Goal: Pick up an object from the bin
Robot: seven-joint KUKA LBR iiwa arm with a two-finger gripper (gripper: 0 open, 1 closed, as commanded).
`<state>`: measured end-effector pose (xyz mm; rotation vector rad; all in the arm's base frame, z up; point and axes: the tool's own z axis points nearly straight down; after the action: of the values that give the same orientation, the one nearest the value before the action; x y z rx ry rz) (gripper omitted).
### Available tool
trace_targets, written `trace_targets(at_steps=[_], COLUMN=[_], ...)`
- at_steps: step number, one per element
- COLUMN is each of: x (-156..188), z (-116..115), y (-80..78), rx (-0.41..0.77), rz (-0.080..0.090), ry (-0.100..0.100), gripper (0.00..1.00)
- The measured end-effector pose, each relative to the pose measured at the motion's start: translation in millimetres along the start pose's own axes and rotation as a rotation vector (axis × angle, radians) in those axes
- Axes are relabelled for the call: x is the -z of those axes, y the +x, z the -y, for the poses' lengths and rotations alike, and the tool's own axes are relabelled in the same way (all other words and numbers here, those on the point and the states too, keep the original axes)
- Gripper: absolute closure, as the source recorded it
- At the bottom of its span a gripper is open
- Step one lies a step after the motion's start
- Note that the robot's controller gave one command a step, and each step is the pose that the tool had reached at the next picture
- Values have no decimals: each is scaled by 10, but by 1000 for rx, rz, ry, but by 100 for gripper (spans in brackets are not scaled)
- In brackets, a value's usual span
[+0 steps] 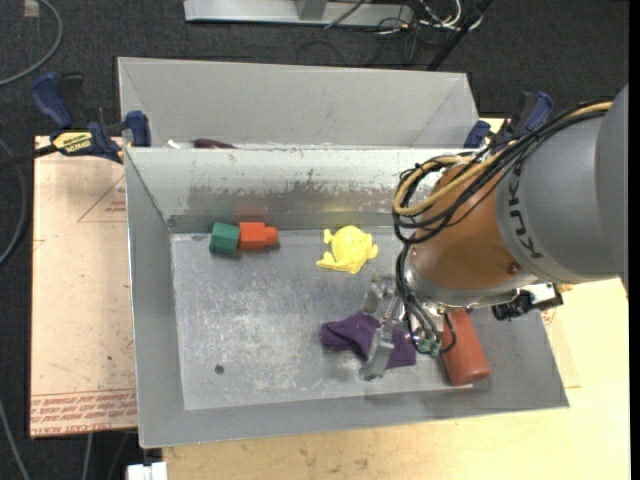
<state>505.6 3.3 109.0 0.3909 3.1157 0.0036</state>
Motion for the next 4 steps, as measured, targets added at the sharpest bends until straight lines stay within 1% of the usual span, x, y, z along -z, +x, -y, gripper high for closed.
trace_targets(at_steps=[1,2,4], x=[-275,-389,-385], z=[-98,-171,-171], y=[0,-2,-2], rx=[64,-171,-171], rz=[-4,1,2], ry=[0,-1,-1], gripper=[0,100,100])
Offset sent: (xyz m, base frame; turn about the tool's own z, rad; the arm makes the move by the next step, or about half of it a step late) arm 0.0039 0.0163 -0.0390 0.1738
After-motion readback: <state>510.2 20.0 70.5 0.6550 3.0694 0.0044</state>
